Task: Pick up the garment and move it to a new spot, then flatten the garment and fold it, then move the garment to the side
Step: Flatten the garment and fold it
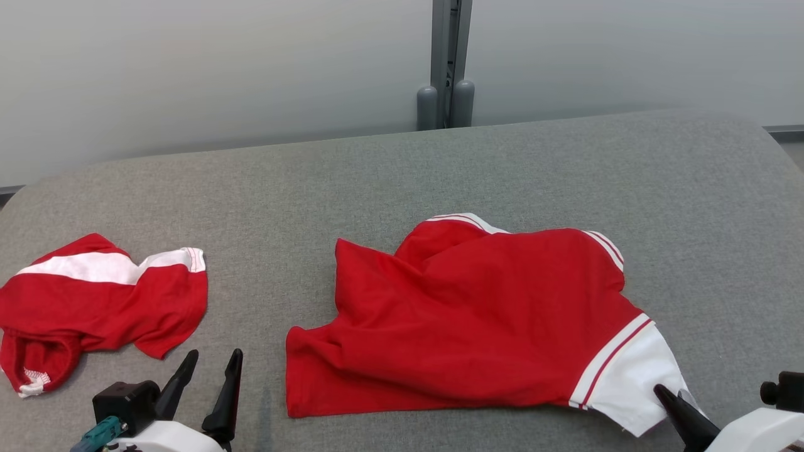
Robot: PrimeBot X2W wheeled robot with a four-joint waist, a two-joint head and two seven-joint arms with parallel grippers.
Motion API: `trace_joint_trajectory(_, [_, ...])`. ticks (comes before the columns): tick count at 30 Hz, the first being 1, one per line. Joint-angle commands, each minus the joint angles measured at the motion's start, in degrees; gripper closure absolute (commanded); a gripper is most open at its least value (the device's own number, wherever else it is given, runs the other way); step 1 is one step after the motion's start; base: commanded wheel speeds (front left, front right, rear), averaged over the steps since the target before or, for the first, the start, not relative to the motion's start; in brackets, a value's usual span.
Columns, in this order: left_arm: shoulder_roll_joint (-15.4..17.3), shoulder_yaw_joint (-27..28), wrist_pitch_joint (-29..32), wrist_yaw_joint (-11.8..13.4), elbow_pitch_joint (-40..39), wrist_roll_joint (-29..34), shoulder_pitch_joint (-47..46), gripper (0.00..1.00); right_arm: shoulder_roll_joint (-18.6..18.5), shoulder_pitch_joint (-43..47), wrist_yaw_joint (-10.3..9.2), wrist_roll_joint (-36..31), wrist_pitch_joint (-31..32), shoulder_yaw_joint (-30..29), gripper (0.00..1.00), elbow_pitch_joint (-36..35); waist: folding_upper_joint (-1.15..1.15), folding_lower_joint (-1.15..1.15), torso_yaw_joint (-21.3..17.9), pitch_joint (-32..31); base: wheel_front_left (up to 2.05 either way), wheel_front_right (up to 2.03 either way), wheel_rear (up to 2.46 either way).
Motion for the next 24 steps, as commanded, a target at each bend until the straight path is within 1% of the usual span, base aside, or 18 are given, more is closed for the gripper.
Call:
trace_joint_trajectory(1, [0.5,0.2,0.0,0.1,-0.1,-0.3,0.3,0.0,-0.1,0.3,0.03,-1.4,0.0,-0.4,0.99,0.5,0.0,0.0,0.0,0.3,0.0,0.0,0.0])
trace_joint_trajectory(2, [0.5,0.2,0.0,-0.1,-0.1,-0.3,0.0,0.0,-0.1,0.5,0.03,-1.5,0.0,-0.4,0.65,1.5,0.0,0.0,0.1,0.5,0.0,0.0,0.0])
trace_joint_trajectory(3, [0.6,0.2,0.1,-0.2,0.0,-0.3,-0.2,0.0,-0.1,0.6,0.03,-2.3,-0.2,-0.1,0.0,2.7,0.0,0.0,0.1,0.7,0.0,0.0,0.0])
trace_joint_trajectory(5, [0.8,0.2,0.1,-0.3,0.0,-0.4,-0.7,0.0,-0.1,0.2,0.04,-3.4,-0.7,0.7,0.0,4.6,0.0,0.0,0.4,1.1,0.0,0.0,0.0])
trace_joint_trajectory(9, [1.0,0.6,-0.1,-0.3,0.1,-0.6,-0.7,0.0,-0.2,-0.6,0.04,-2.3,-1.3,2.0,0.0,6.3,0.0,0.0,0.6,1.3,0.0,0.0,0.0])
trace_joint_trajectory(12, [1.2,1.2,-0.5,-0.1,0.0,-0.6,-0.5,0.0,-0.2,-1.1,0.04,-3.3,-2.2,1.9,0.0,5.4,0.0,0.0,0.7,1.3,0.0,0.0,0.0])
trace_joint_trajectory(14, [1.4,2.1,-1.1,0.1,-0.4,-0.2,-0.5,0.0,-0.1,-2.3,0.04,-3.2,-4.2,2.2,0.0,2.9,0.0,0.0,0.7,1.1,0.0,0.0,0.0])
trace_joint_trajectory(17, [1.4,3.6,-1.9,0.5,-2.2,1.5,-1.0,0.0,-0.2,-3.6,0.03,-2.8,-10.1,1.9,0.0,-0.5,0.0,0.0,0.9,0.8,0.0,0.0,0.0])
trace_joint_trajectory(24, [0.1,9.0,-2.3,0.7,-7.5,5.9,1.0,0.0,-0.2,-5.1,0.04,-3.9,-17.8,4.6,0.0,-3.3,0.0,0.0,1.9,-0.5,0.0,0.0,0.0])
